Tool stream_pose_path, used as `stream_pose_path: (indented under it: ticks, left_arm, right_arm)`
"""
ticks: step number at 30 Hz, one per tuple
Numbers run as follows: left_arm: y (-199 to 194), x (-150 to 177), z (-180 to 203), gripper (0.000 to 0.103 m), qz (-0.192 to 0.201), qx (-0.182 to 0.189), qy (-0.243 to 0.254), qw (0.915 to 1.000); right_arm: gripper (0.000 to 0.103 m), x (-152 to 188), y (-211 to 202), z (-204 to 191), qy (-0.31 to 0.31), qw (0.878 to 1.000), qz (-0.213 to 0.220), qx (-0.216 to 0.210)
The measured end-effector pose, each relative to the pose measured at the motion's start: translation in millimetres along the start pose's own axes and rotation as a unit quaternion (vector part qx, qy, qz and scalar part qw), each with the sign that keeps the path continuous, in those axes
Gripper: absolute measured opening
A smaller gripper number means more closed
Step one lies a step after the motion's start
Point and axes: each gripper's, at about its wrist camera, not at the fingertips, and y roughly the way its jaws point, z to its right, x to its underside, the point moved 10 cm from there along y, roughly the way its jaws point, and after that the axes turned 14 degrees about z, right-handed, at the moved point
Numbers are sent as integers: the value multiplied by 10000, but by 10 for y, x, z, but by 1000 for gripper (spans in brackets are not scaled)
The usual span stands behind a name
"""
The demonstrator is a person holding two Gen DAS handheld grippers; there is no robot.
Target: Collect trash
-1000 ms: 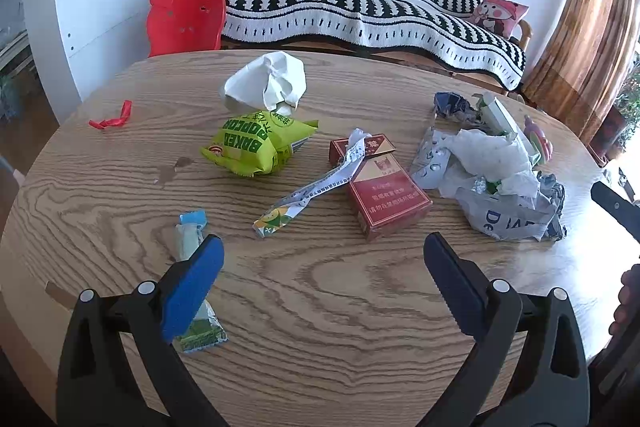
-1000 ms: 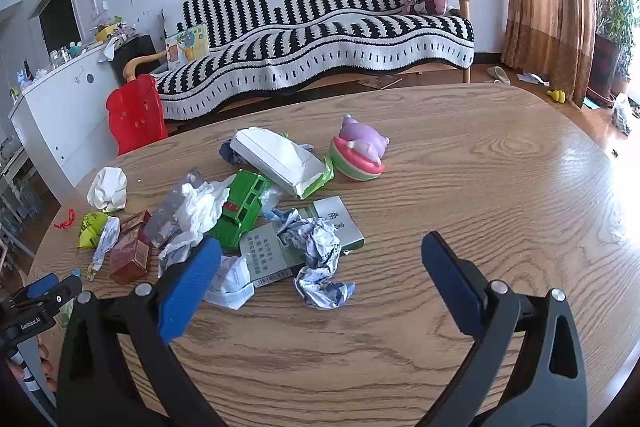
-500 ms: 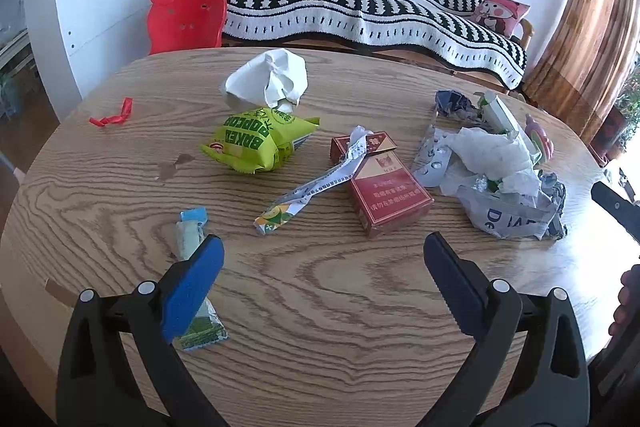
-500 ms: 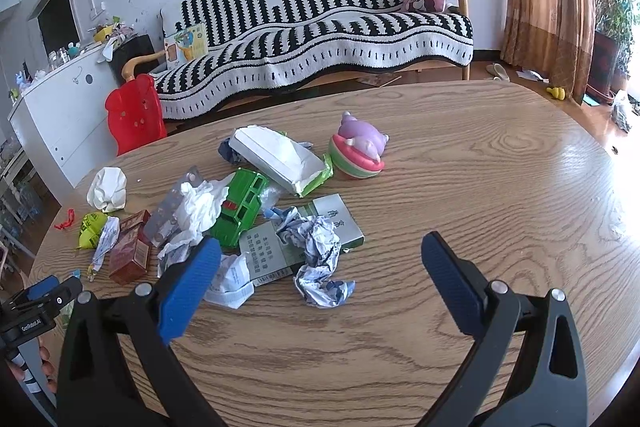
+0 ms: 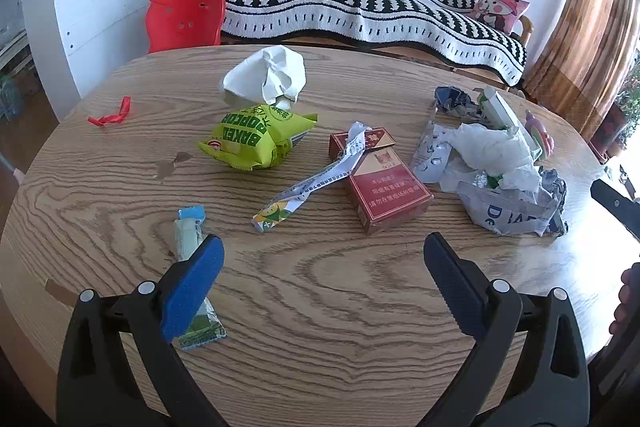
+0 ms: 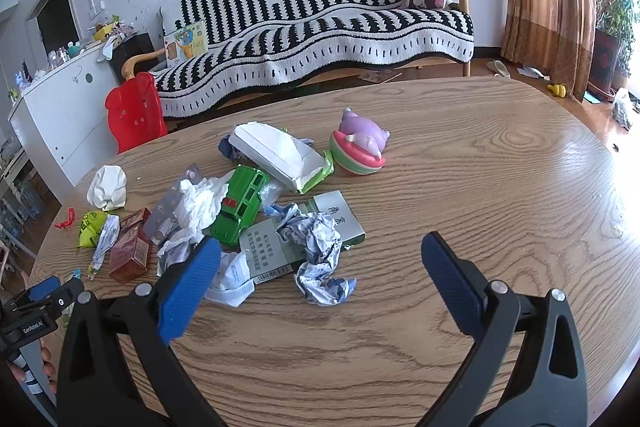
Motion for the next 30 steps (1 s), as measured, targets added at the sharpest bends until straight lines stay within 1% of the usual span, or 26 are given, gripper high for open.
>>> stream_pose_path:
  ticks: [2,4,7,11,15,18,27,30]
  left_arm:
    - [5,0,-18,97,-12,-56,14,10000]
    - [7,3,-20,97,-23,-52,-3,10000]
    - [7,2,-22,97,-18,-56,7,10000]
    - [8,2,-29,97,-19,-49,-9,10000]
    - [10,3,-29,97,-22,-53,-4,10000]
    - [13,7,-37,97,-28,-45,-10,10000]
    - [12,7,-40,97,-25,-48,-12,10000]
    - [5,0,-58,97,3,-92,123,9999]
  right_arm:
    - [97,6,4,-19,135,9999,-33,-65]
    - [97,18,2,-20,107,9999,-73,-47]
    - [97,1,0,-21,92,9999,40,-56]
    - [97,30,-4,-17,7,10000,-98,10]
    - [97,39,-5,-20,18,10000,-73,13]
    - [97,46,-1,-11,-29,9998,-194,62]
    - [97,37,0,-16,5,9999,-131,35]
    - [97,36,-2,-14,11,9999,-148,34]
